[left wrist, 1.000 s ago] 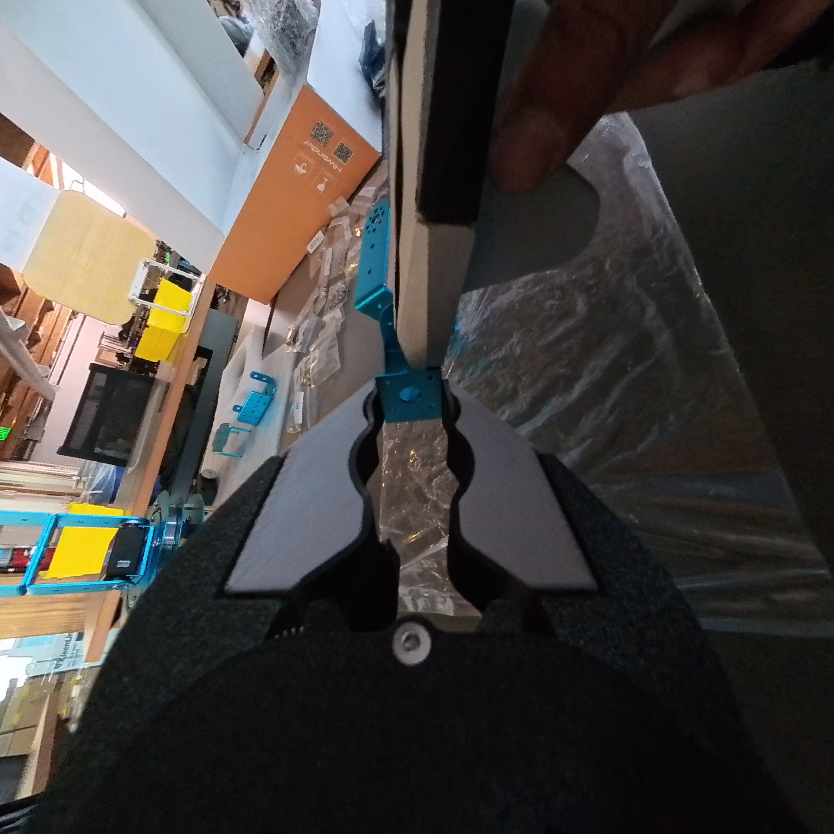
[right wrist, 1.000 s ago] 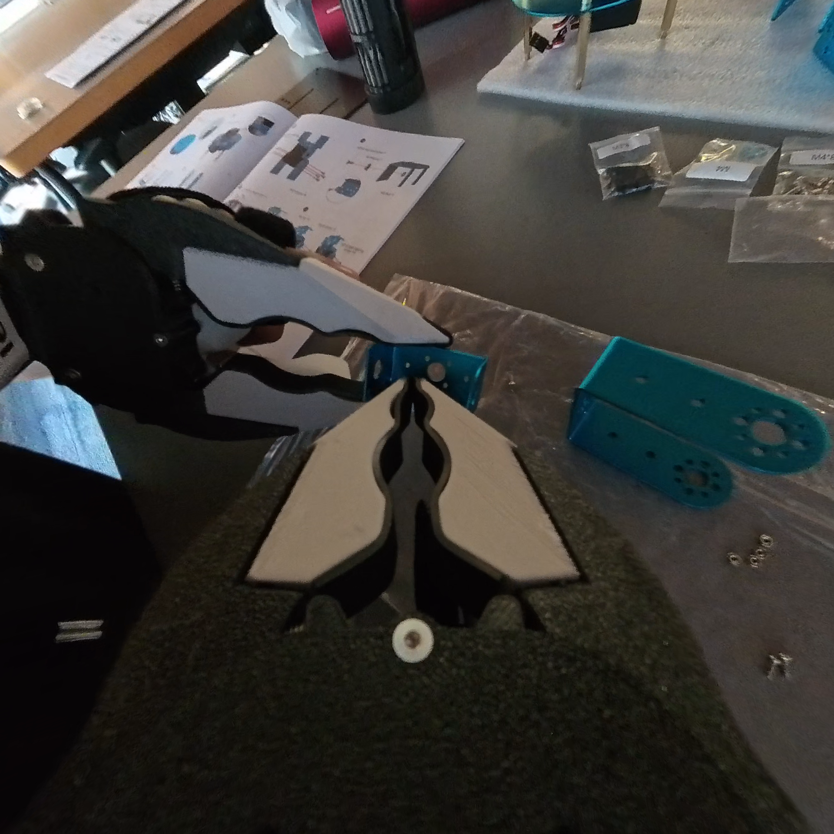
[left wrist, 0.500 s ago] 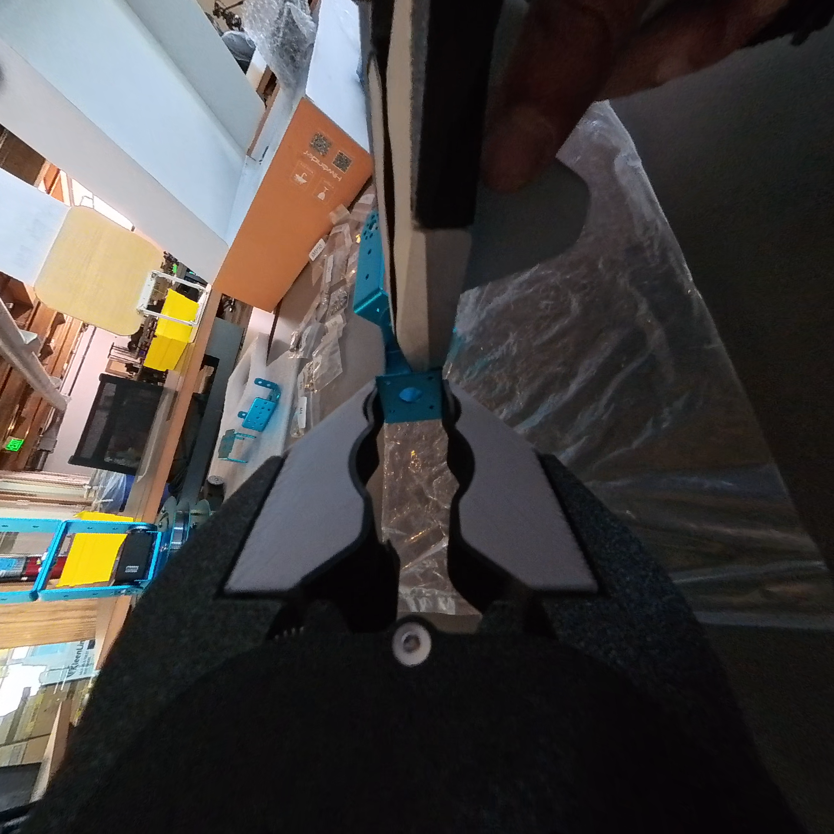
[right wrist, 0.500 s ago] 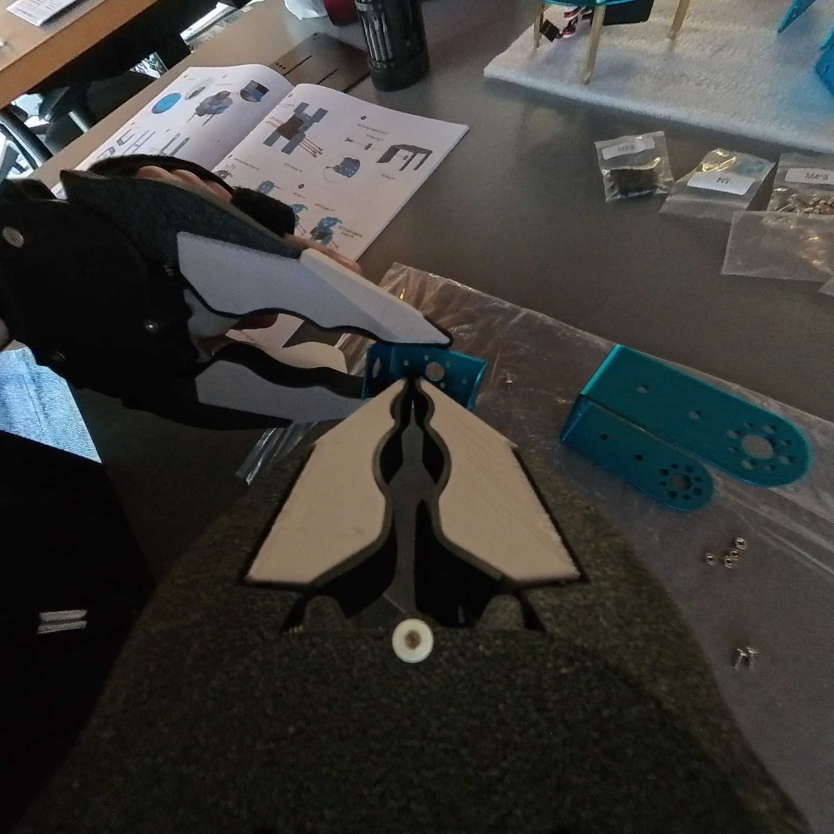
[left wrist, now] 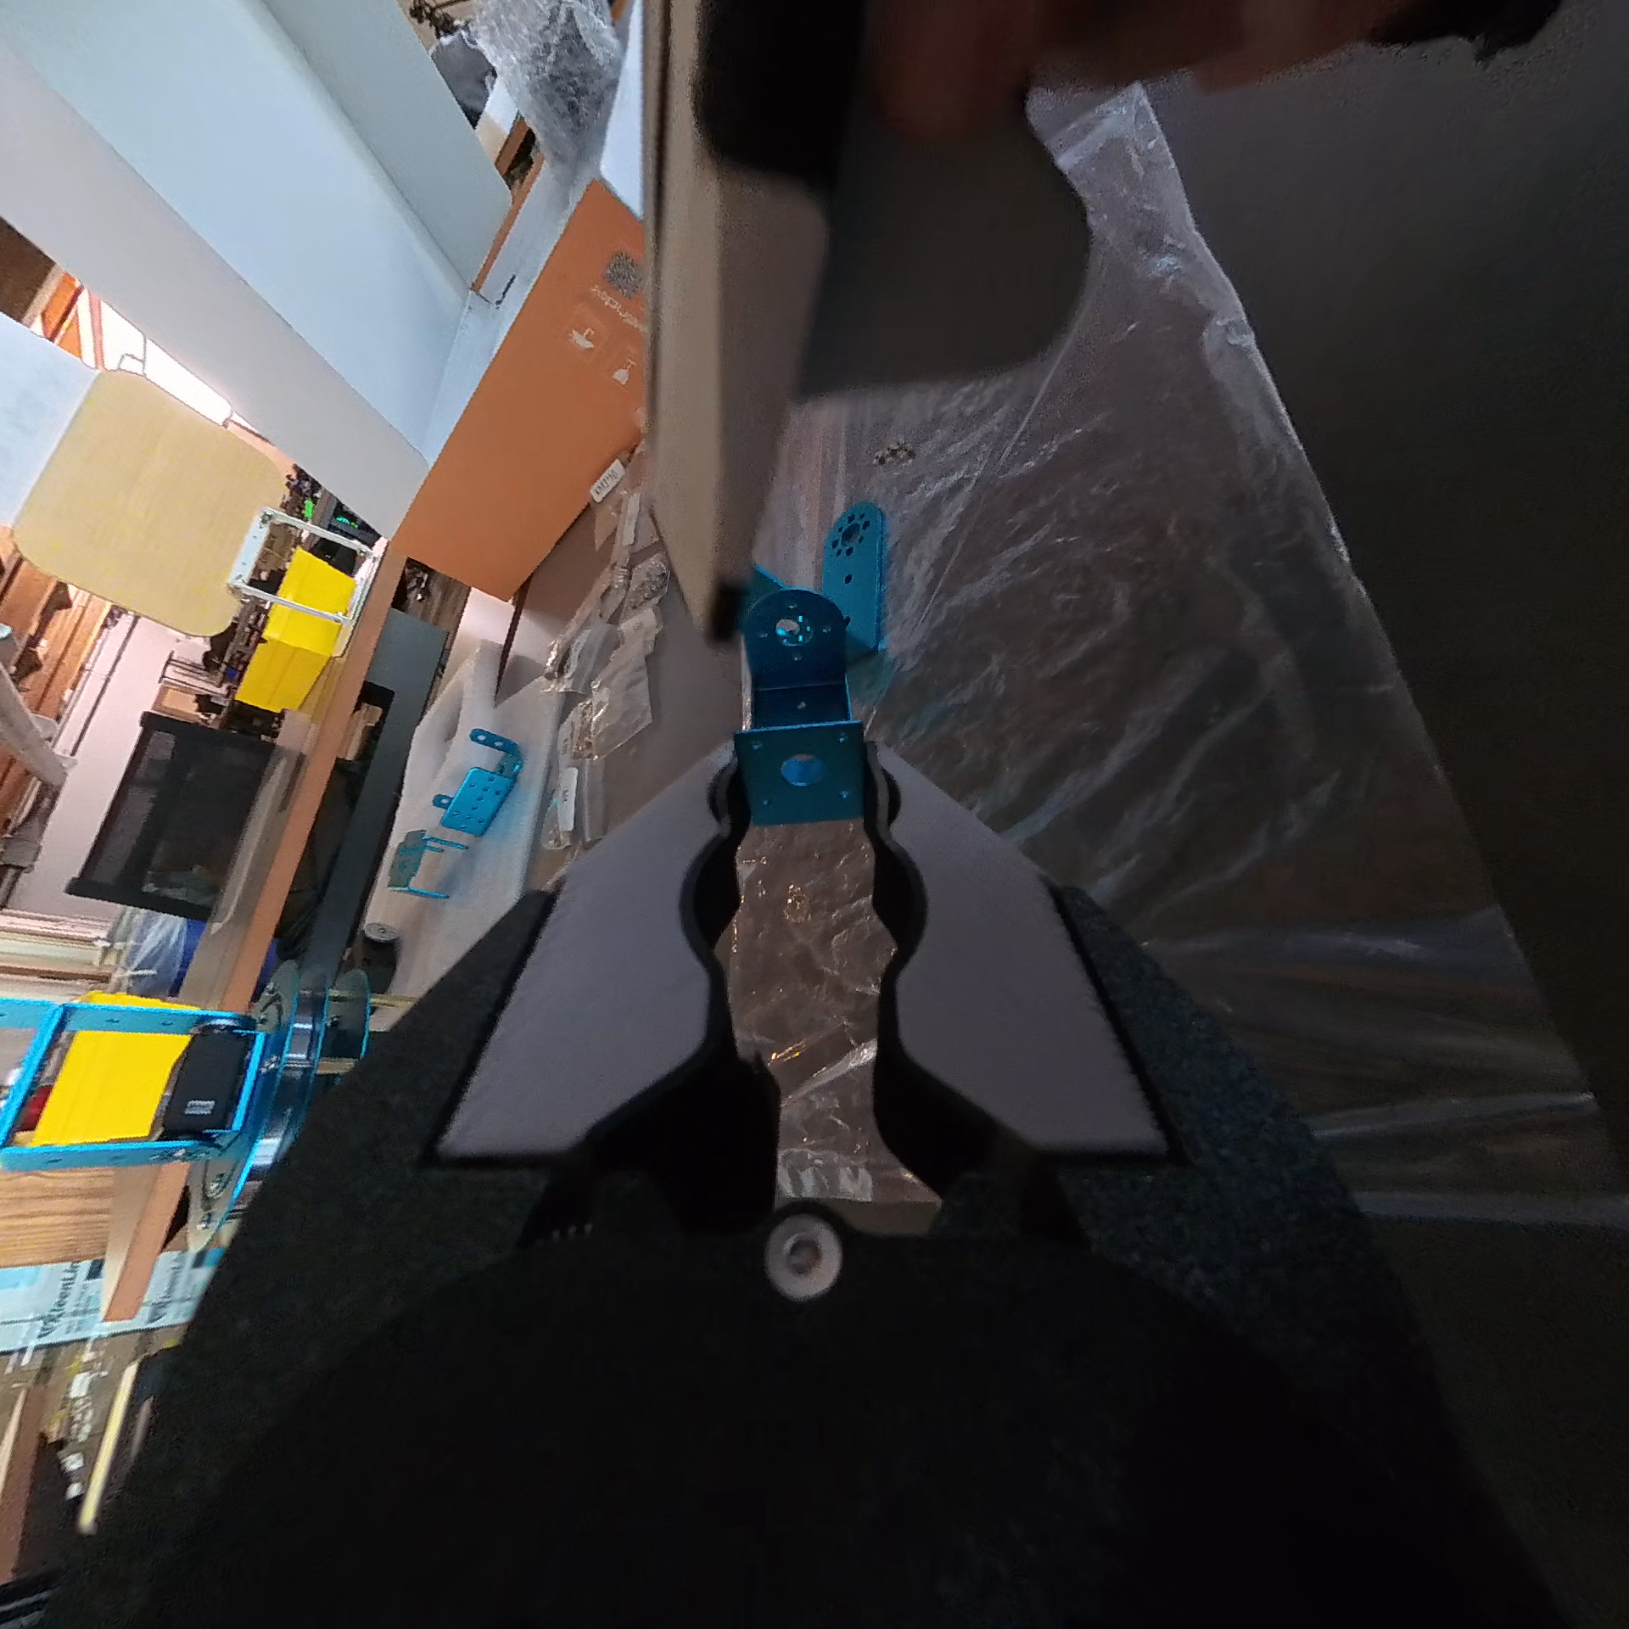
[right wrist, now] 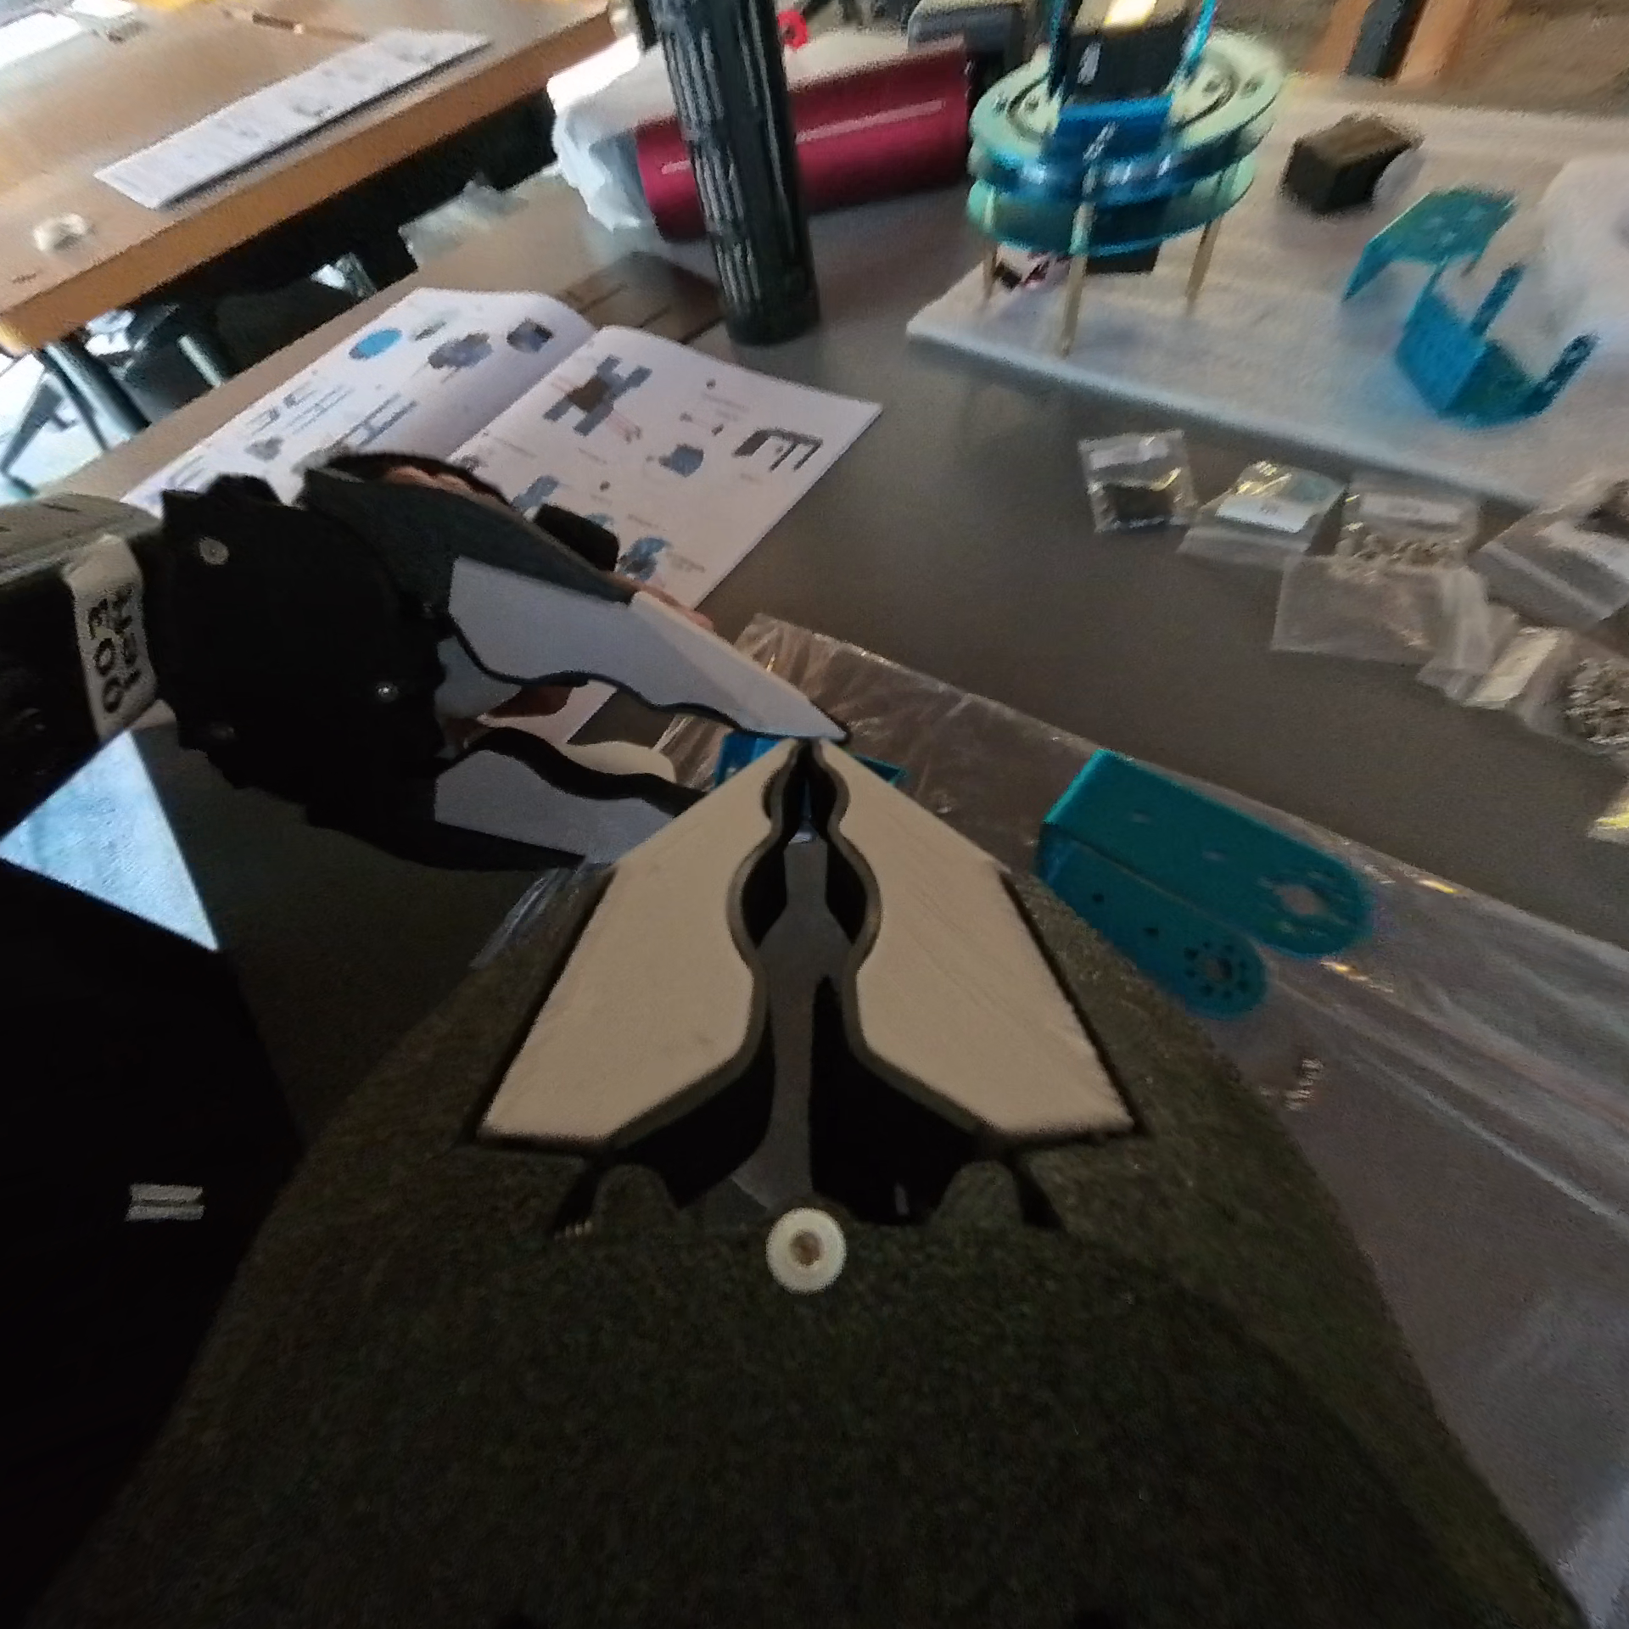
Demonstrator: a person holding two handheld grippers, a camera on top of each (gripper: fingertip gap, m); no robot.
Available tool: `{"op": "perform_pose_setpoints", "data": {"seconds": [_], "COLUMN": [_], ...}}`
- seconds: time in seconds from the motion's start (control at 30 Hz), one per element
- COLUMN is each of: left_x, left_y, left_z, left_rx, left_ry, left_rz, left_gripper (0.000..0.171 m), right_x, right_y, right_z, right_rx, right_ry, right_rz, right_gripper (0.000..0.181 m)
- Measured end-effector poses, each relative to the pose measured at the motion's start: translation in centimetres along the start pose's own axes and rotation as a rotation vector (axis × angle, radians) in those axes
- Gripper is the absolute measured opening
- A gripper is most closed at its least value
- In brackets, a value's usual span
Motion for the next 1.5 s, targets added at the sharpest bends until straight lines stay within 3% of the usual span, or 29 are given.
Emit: {"op": "perform_pose_setpoints", "data": {"seconds": [0.13,0.37,0.5,0.7,0.9,1.07,1.17,1.27,1.33,1.43,1.5], "left_x": [-0.2,-1.0,-1.2,-0.8,-0.7,-0.4,-0.3,-0.5,-1.2,-3.5,-4.0], "left_y": [-0.2,-0.9,-1.0,-0.9,-0.8,-0.6,-0.7,-1.1,-1.7,-3.0,-3.6], "left_z": [0.1,0.5,0.6,0.6,0.8,0.8,0.8,0.9,1.0,1.5,1.7], "left_rx": [0.001,0.007,0.000,-0.003,0.005,0.013,0.008,0.008,0.015,0.087,0.095], "left_ry": [-0.009,-0.004,0.017,0.006,0.026,0.017,0.018,0.014,0.004,-0.074,-0.083], "left_rz": [0.019,0.078,0.072,0.045,-0.026,-0.052,-0.068,-0.045,0.023,0.348,0.335], "left_gripper": [0.024,0.024,0.024,0.024,0.024,0.024,0.024,0.024,0.024,0.023,0.023], "right_x": [1.1,1.2,-0.5,-1.7,-2.1,-2.9,-3.3,-2.8,-2.1,-0.4,0.8], "right_y": [0.3,-1.3,-1.6,-1.9,-3.0,-3.6,-3.2,-3.0,-2.8,-2.4,-2.6], "right_z": [1.6,0.7,-0.9,-1.7,-2.8,-3.7,-3.2,-2.5,-1.7,-0.7,-0.8], "right_rx": [0.055,-0.083,-0.096,-0.063,-0.137,-0.169,-0.076,-0.088,-0.062,-0.059,-0.115], "right_ry": [-0.024,0.078,0.190,0.063,-0.055,-0.084,-0.049,-0.058,-0.075,-0.091,-0.110], "right_rz": [-0.002,-0.035,-0.033,0.210,0.400,0.484,0.445,0.408,0.379,0.269,0.214], "right_gripper": [0.000,0.003,0.037,0.045,0.051,0.053,0.049,0.046,0.045,0.041,0.040]}}
Point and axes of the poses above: each gripper's, where its closed fingertips meet, z back along the fingers, y out of its top, x = y × z across the jaws, the point moved 10 cm from there along z, back along the fingers, and after that the axes turned 9 degrees about -z, right-handed, at the moved point
